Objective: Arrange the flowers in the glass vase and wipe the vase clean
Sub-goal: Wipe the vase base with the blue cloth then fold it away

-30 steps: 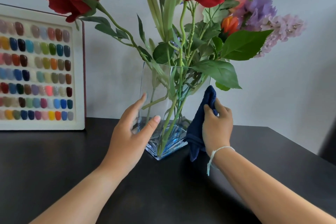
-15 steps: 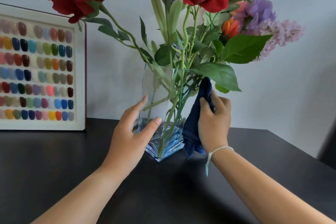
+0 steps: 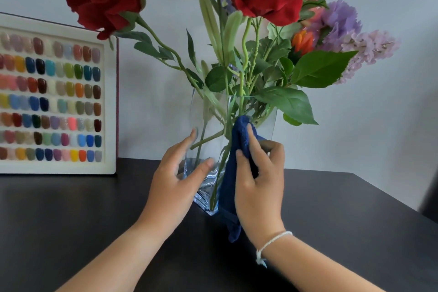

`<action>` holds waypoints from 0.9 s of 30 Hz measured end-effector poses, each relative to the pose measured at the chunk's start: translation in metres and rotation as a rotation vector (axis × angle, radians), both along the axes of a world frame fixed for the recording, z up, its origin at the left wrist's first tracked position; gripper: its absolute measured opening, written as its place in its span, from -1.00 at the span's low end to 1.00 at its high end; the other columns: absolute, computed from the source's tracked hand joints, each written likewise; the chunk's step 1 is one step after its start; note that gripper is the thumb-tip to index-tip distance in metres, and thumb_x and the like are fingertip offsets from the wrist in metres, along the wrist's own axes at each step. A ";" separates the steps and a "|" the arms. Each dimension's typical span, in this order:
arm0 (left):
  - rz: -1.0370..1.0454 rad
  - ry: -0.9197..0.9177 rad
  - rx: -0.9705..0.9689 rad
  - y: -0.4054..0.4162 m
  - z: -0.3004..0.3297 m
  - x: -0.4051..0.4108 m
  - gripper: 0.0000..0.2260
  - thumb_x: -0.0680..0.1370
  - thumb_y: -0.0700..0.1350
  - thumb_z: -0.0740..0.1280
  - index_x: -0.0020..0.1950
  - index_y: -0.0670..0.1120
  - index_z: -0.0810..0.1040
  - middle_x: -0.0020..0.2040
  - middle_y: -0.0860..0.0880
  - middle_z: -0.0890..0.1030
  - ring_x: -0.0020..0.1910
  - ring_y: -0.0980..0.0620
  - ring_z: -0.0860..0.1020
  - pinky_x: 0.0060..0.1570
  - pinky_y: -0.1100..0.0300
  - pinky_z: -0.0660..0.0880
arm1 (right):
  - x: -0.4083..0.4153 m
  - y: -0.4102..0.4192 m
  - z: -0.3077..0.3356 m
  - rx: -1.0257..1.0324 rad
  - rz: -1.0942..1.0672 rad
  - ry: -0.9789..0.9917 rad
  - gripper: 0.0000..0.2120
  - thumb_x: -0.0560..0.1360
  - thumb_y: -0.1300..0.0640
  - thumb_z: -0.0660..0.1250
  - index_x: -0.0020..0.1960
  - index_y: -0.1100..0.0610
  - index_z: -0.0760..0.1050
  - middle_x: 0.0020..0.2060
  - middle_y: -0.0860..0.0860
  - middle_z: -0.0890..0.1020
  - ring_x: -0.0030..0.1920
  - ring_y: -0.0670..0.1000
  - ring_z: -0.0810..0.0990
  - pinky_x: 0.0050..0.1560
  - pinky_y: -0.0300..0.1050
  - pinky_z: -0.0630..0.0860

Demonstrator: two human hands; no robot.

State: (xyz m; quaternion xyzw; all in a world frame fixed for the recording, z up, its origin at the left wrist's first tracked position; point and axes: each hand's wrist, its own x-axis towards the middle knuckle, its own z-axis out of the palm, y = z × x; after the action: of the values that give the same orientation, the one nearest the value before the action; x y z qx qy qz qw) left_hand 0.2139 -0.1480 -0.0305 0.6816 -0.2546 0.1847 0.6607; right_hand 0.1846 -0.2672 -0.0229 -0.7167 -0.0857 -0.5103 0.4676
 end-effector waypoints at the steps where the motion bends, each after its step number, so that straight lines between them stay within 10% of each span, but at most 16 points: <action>1: -0.004 0.001 -0.004 0.000 0.000 0.000 -0.45 0.31 0.17 0.30 0.28 0.36 0.27 0.14 0.46 0.34 0.08 0.67 0.23 -0.04 0.71 0.20 | -0.001 0.002 -0.001 -0.030 -0.002 -0.017 -0.60 0.49 0.26 0.24 0.29 0.02 0.42 -0.05 -0.19 0.36 -0.03 -0.34 0.38 0.05 -0.53 0.31; 8: -0.005 0.006 0.008 0.001 -0.001 0.002 -0.47 0.35 0.15 0.32 0.30 0.35 0.28 0.15 0.48 0.33 0.15 0.56 0.25 0.04 0.54 0.26 | 0.001 -0.007 0.013 0.037 0.008 -0.008 -0.53 0.49 0.34 0.23 0.13 -0.23 0.37 -0.06 -0.18 0.38 -0.07 -0.39 0.39 -0.02 -0.59 0.28; 15: -0.005 0.003 0.019 0.002 -0.004 0.003 -0.52 0.42 0.06 0.35 0.27 0.35 0.30 0.13 0.45 0.35 0.09 0.62 0.28 -0.08 0.66 0.27 | 0.020 -0.030 0.025 0.374 -0.044 0.174 -0.85 0.52 0.21 0.22 0.04 0.13 0.52 -0.18 -0.11 0.36 -0.23 -0.17 0.43 -0.22 -0.56 0.33; 22: -0.011 0.017 0.032 0.002 -0.003 0.003 -0.52 0.41 0.06 0.36 0.25 0.38 0.30 0.19 0.41 0.37 0.28 0.24 0.38 0.02 0.48 0.32 | 0.030 -0.051 0.026 0.610 -0.037 0.344 -0.77 0.49 0.25 0.16 -0.07 0.08 0.58 -0.09 0.15 0.59 -0.12 -0.02 0.44 -0.04 -0.14 0.40; 27: -0.008 0.022 0.024 0.003 -0.002 0.002 -0.50 0.31 0.18 0.32 0.22 0.42 0.28 0.14 0.46 0.35 0.27 0.24 0.37 -0.02 0.49 0.32 | 0.026 -0.041 0.011 0.557 -0.066 0.349 -0.81 0.47 0.26 0.13 -0.24 0.06 0.42 -0.22 0.06 0.32 -0.39 -0.06 0.30 -0.31 -0.21 0.29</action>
State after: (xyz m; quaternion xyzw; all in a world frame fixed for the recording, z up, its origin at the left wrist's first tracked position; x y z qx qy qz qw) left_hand 0.2158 -0.1450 -0.0320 0.6905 -0.2523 0.1715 0.6559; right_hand 0.2106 -0.3080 -0.0123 -0.6403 0.1622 -0.3984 0.6364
